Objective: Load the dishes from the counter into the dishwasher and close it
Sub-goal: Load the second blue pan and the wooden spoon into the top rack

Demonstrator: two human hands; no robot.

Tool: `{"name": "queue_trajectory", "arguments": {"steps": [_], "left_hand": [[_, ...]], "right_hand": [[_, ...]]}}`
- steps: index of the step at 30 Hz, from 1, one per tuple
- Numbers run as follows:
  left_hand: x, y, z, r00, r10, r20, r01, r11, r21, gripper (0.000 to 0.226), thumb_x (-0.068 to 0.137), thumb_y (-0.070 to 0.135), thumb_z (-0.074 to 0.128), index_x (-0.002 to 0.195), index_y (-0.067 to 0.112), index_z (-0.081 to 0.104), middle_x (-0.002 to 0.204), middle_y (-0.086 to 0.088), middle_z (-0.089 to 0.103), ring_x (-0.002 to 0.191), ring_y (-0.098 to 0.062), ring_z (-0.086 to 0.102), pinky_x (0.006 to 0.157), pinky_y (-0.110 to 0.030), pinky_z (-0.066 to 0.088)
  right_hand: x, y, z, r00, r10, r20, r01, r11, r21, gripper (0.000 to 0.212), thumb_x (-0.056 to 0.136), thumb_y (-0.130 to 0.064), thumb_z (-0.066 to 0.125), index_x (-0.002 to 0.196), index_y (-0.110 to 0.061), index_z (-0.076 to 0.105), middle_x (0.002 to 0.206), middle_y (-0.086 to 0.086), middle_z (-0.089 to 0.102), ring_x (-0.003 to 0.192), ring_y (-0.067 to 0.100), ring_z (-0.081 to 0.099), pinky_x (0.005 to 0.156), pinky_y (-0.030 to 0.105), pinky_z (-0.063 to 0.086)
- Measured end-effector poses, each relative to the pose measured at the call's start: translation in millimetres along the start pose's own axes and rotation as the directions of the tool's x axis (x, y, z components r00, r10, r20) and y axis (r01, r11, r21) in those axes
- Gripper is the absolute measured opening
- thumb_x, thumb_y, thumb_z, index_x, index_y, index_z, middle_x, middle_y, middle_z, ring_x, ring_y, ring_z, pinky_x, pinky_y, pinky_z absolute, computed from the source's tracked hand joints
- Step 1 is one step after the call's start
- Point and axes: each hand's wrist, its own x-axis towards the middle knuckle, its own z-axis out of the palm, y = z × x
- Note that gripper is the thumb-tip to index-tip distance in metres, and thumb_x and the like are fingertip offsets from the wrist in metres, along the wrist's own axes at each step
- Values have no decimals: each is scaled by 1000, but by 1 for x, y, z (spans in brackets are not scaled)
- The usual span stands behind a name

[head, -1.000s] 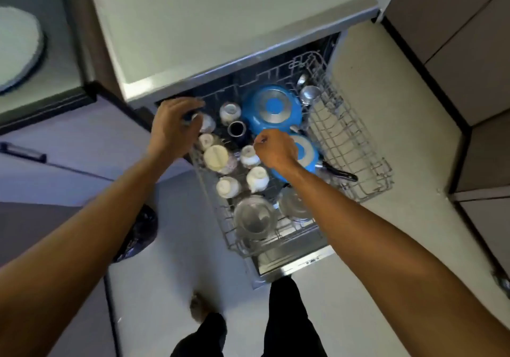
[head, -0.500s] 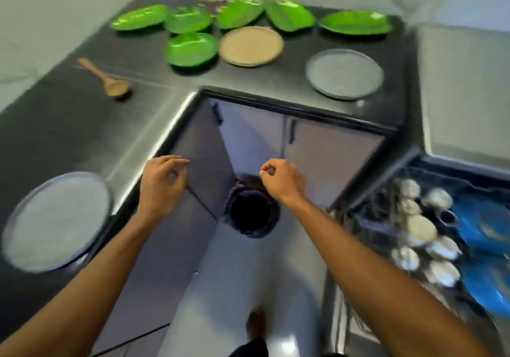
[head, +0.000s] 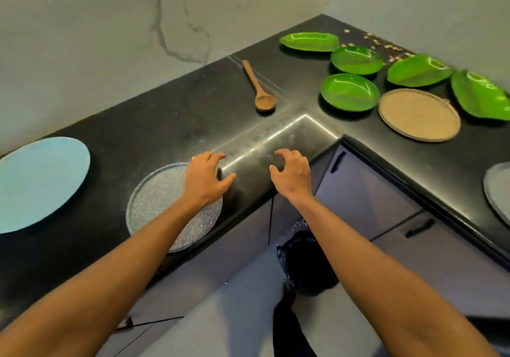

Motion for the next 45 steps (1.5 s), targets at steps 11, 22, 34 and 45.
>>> {"name": "queue_trajectory", "arguments": {"steps": [11,22,34,45], "left_hand": [[145,34,39,774,-464,430,429,885,183,139,43,96,59,156,36,3,165,0,-8,151,-29,-10,112,-73,3],[185,36,43,585,-553,594,503,821,270,161,22,95,66,139,50,-36,145,3,-52,135,-33,-45,98,-82,-12],[183,41,35,583,-534,613,489,833,261,161,26,92,69,141,49,-34,146,1,-52,135,-34,-44,97,-82,-13],[168,37,34,659,-466,590,454,872,182,165,19,97,64,145,45,-28,150,-1,-47,140,-34,-39,97,-81,-14]], "right_hand": [[176,20,29,993,-104,-56,105,994,24,74,78,-47,76,137,-12,50,122,12,54,110,32,48,98,39,40],[255,-2,52,987,-150,-52,144,985,-93,106,69,-82,61,143,-9,45,121,6,52,105,24,47,93,35,43],[234,3,30,996,-62,-71,74,983,170,50,69,-33,79,112,-17,60,104,-5,40,83,18,53,75,34,52],[87,32,-8,880,302,-368,-146,907,395,72,68,-22,83,135,-14,58,117,-4,48,93,-2,46,76,7,40]]}}
